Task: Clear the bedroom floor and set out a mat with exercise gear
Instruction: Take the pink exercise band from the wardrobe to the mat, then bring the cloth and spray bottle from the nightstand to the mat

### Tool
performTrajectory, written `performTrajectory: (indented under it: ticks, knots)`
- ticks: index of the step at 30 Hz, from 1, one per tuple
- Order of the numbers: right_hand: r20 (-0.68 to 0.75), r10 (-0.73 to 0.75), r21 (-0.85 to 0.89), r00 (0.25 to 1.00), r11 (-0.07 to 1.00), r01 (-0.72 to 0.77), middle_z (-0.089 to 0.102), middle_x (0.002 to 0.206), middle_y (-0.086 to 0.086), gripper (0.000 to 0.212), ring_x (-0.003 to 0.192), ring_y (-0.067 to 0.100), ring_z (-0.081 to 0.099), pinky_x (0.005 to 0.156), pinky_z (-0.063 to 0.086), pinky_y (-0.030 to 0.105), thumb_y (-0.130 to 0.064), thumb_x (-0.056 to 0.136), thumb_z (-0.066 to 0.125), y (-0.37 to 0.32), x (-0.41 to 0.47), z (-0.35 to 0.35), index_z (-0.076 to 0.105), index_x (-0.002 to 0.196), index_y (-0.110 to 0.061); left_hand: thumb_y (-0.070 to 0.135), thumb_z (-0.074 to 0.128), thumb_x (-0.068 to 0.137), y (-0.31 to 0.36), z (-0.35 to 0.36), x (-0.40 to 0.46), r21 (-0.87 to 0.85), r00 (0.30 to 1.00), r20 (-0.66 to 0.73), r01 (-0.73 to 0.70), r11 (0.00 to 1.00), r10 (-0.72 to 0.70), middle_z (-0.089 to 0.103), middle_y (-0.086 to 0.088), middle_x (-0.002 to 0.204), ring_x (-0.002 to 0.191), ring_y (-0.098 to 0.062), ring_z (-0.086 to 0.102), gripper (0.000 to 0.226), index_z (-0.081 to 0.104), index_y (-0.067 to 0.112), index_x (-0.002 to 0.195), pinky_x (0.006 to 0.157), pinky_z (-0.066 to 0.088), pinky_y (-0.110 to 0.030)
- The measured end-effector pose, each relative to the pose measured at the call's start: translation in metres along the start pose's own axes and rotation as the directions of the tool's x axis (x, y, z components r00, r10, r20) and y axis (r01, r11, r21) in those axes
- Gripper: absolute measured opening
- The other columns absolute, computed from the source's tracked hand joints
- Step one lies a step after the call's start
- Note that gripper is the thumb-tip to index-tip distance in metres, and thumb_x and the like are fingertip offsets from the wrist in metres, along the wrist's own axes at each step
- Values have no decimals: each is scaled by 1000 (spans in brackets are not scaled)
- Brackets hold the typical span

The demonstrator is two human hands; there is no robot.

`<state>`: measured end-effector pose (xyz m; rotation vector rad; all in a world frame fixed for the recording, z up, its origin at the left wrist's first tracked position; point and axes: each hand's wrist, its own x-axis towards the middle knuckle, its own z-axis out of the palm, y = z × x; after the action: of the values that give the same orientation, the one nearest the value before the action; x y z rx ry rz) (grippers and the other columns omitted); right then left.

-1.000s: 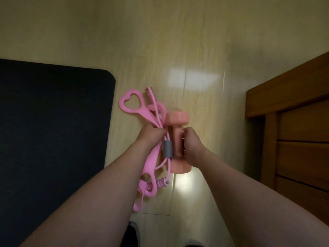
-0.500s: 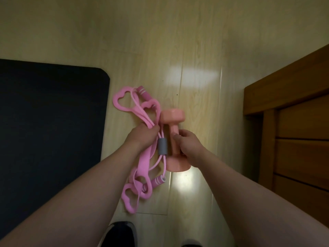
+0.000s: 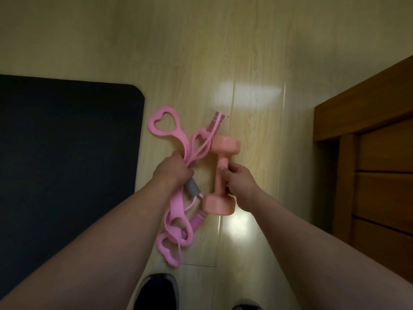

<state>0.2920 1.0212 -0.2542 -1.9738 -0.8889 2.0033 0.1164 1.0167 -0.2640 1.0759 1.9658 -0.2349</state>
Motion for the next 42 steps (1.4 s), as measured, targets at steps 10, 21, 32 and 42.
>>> performTrajectory:
  ticks: [10, 21, 32, 42]
  knots:
    - [-49, -18, -160, 999, 987, 10, 64, 102, 5, 26, 90, 20, 58, 81, 47, 35, -19, 94, 49, -6, -11, 5, 63, 114, -11, 34, 64, 87, -12, 0, -17, -248, 999, -48, -33, 968, 22, 59, -10, 107, 85, -23, 58, 33, 49, 11, 105, 65, 43, -31]
    - [-144, -44, -326, 989, 945, -5, 39, 149, 11, 56, 133, 26, 43, 99, 38, 30, -19, 95, 48, -51, -135, -27, 32, 147, -8, 32, 42, 98, 27, -66, -125, 61, 988, -29, -149, 987, 151, 47, -15, 131, 116, -33, 50, 43, 42, 10, 135, 94, 45, -41]
    - [-166, -141, -563, 976, 826, 24, 39, 146, 10, 66, 130, 25, 44, 97, 43, 29, -14, 87, 60, -171, -508, -92, 32, 147, -12, 26, 34, 99, 136, -205, -454, 419, 861, 79, -486, 767, 502, 46, -14, 140, 121, -30, 48, 47, 36, 9, 143, 100, 41, -43]
    - [-482, -81, -374, 872, 920, -122, 39, 144, 15, 64, 134, 27, 38, 109, 30, 29, -17, 84, 59, -122, -818, -137, 35, 143, -7, 31, 37, 99, 215, -229, -709, 565, 638, 293, -717, 409, 713, 41, -9, 143, 129, -31, 43, 42, 41, 13, 136, 103, 35, -43]
